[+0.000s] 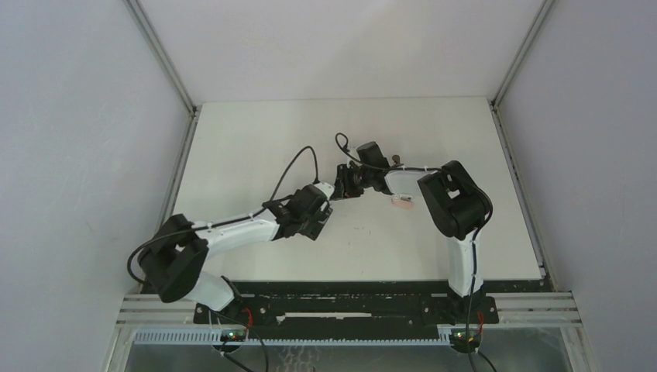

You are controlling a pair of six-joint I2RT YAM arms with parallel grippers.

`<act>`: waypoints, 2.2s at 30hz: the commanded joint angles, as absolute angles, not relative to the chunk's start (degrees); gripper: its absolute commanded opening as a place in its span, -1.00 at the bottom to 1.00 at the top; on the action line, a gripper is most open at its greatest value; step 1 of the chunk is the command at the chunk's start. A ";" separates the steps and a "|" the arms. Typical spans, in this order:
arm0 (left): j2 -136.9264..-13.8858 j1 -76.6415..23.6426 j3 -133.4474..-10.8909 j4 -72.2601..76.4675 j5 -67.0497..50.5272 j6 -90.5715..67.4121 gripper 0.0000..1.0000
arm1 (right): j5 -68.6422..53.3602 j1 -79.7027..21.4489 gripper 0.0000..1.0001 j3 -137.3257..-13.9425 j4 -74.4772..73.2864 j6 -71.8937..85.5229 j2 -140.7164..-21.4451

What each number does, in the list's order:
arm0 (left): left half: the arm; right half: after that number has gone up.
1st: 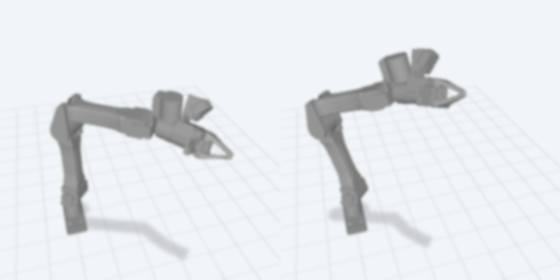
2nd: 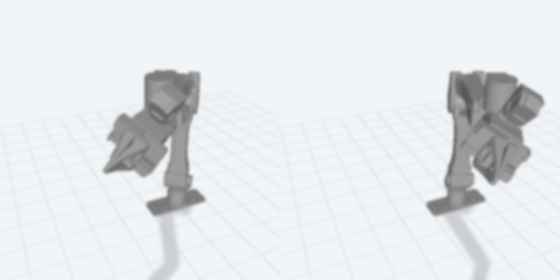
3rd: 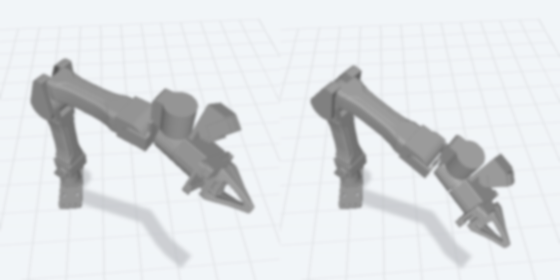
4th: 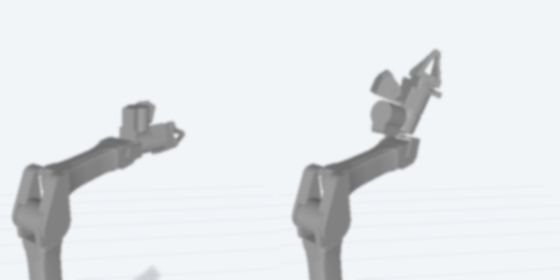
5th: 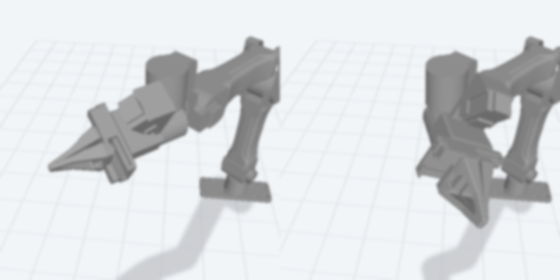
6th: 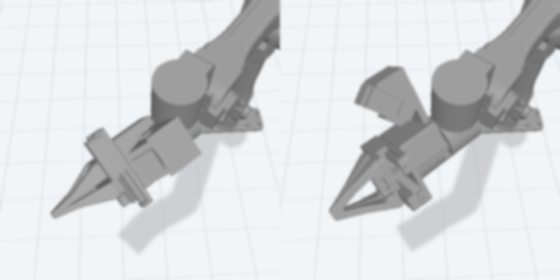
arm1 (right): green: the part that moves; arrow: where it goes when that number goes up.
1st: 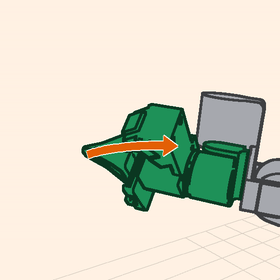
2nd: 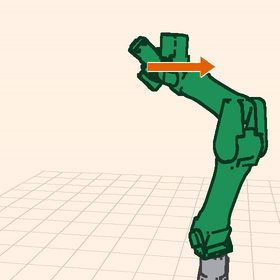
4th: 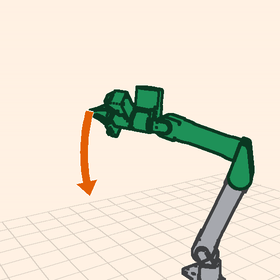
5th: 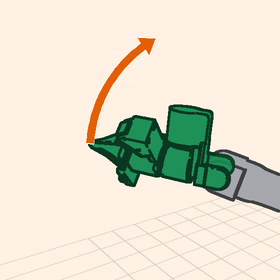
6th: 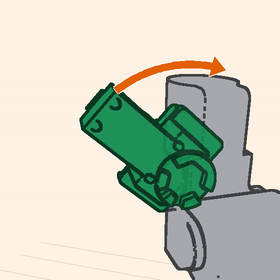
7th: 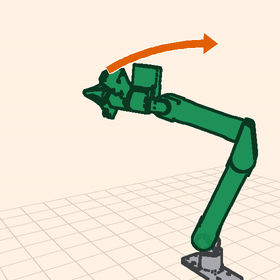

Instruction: Load the staples into the stapler

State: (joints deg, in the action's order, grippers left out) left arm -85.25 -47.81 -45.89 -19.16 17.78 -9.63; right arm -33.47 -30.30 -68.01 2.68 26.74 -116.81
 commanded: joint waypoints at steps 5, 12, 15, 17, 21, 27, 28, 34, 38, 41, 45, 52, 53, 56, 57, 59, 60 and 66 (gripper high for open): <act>-65.61 -39.27 -42.39 -15.80 14.00 -16.02 0.76 | -29.80 -29.51 0.06 -69.77 -0.13 22.18 -111.82; -52.76 -29.47 -45.94 -22.27 10.82 -23.23 0.79 | -18.81 -29.59 0.31 -65.51 -5.67 16.09 -99.22; -47.47 -20.93 -47.65 -25.61 4.09 -24.83 0.87 | -10.28 -29.60 0.37 -62.29 -9.18 13.56 -92.33; -45.08 -14.99 -49.35 -27.96 1.28 -25.09 0.95 | -4.29 -29.35 0.42 -59.88 -11.12 12.63 -87.36; -45.56 -3.50 -53.83 -33.35 -1.77 -21.98 0.99 | 2.93 -26.43 0.54 -55.42 -15.39 14.22 -78.89; -47.84 2.81 -53.33 -31.64 -0.78 -20.45 0.99 | 1.79 -16.59 0.48 -51.91 -18.08 17.08 -75.39; -47.59 2.81 -53.01 -31.04 -0.44 -19.71 0.99 | 1.73 -15.75 0.46 -51.94 -17.71 16.85 -75.93; -43.92 3.03 -51.94 -31.64 5.03 -15.33 1.00 | 3.52 -14.50 0.29 -57.05 -16.19 14.43 -84.81; -41.35 3.05 -50.29 -31.41 6.75 -15.49 1.00 | 3.22 -14.67 0.18 -62.73 -16.93 12.83 -91.94; -40.99 3.03 -50.47 -31.57 6.56 -15.38 1.00 | 3.83 -14.76 0.10 -66.23 -17.69 11.95 -96.28; -40.76 3.04 -50.52 -31.90 6.76 -15.70 1.00 | 5.35 -14.77 0.03 -69.62 -18.88 10.71 -100.74; -40.96 2.96 -50.53 -31.99 6.46 -15.70 1.00 | 4.42 -14.90 -0.04 -73.54 -19.99 10.28 -105.72; -40.95 2.99 -50.48 -32.01 6.41 -15.67 1.00 | 4.29 -14.94 -0.04 -74.02 -20.11 10.24 -106.32; -41.06 2.95 -50.39 -32.20 6.65 -15.72 1.00 | 4.25 -15.02 -0.13 -75.97 -21.31 9.95 -108.10; -41.17 2.98 -50.41 -32.18 6.75 -15.64 1.00 | 4.41 -15.03 -0.15 -76.52 -21.72 9.79 -108.80; -41.34 2.99 -50.36 -32.19 6.72 -15.73 1.00 | 4.48 -15.10 -0.17 -77.38 -22.49 9.76 -109.46; -41.38 3.01 -50.42 -32.21 6.76 -15.72 1.00 | 4.42 -15.11 -0.19 -77.64 -22.68 9.71 -109.77; -41.60 3.03 -50.43 -32.17 6.99 -15.59 1.00 | 4.66 -15.59 -0.39 -79.62 -24.76 9.76 -111.44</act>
